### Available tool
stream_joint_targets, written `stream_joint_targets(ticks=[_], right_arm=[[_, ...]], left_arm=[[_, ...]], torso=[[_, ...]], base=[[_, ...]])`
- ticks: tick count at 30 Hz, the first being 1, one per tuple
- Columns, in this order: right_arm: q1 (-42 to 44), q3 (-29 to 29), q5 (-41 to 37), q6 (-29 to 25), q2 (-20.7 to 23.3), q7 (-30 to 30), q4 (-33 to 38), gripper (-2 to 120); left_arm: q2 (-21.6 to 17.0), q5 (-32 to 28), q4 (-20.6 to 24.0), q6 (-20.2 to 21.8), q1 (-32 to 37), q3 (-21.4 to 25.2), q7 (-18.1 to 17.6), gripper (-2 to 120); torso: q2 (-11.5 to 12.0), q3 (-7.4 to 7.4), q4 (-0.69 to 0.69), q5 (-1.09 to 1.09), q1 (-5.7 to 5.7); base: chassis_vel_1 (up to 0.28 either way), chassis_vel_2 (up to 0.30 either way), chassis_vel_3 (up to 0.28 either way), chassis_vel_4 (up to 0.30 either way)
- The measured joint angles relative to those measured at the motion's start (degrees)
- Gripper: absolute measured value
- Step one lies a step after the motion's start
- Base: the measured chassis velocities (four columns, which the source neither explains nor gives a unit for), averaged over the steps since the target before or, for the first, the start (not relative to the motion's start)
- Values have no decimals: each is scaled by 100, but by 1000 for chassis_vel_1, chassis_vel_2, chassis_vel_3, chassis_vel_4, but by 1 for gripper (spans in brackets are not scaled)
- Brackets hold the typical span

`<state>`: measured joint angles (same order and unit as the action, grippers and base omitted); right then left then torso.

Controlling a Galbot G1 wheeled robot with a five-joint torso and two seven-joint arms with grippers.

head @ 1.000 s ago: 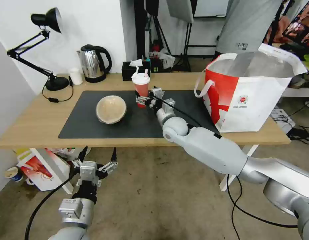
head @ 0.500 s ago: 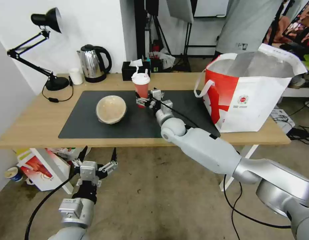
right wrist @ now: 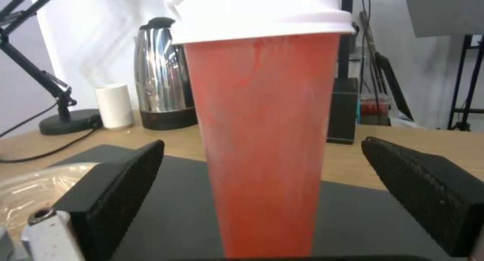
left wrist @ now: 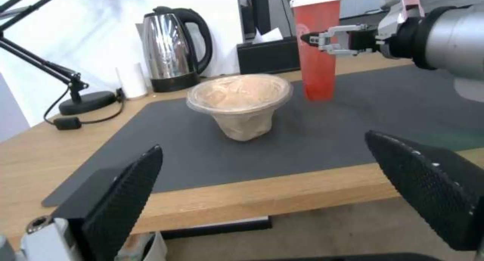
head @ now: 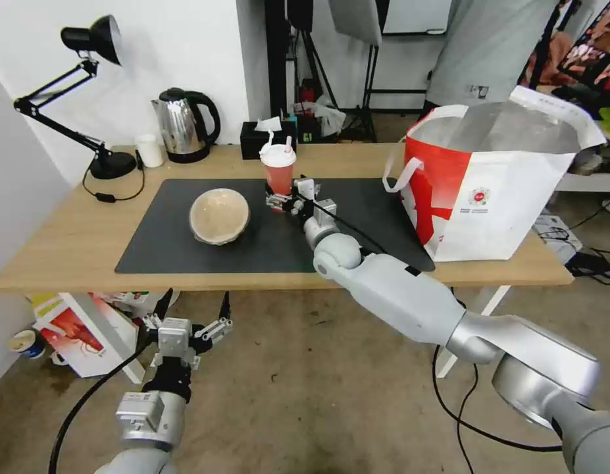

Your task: Pick up the trash from the table and place it into the takeout bag.

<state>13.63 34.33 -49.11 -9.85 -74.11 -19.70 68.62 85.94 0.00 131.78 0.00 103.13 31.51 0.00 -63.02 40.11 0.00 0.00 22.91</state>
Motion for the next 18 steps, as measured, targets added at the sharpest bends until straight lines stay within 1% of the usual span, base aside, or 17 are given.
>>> stream_joint_targets(ticks=[12, 14, 16, 17, 18], right_arm=[[-79, -34, -26, -7, -54, 28, -58, 100], [-90, -65, -47, -28, -80, 91, -101, 96], [-93, -77, -61, -39, -92, 123, -122, 88], [-93, -77, -61, -39, -92, 123, -122, 88], [-93, -77, -63, -46, -93, 139, -128, 83]], left_arm=[[0, 0, 0, 0, 0, 0, 0, 100], [0, 0, 0, 0, 0, 0, 0, 100], [0, 0, 0, 0, 0, 0, 0, 100], [0, 0, 0, 0, 0, 0, 0, 100], [0, 0, 0, 0, 0, 0, 0, 100]], torso=[[0, 0, 0, 0, 0], [0, 0, 0, 0, 1], [0, 0, 0, 0, 0], [0, 0, 0, 0, 0], [0, 0, 0, 0, 0]], base=[[0, 0, 0, 0], [0, 0, 0, 0], [0, 0, 0, 0], [0, 0, 0, 0], [0, 0, 0, 0]])
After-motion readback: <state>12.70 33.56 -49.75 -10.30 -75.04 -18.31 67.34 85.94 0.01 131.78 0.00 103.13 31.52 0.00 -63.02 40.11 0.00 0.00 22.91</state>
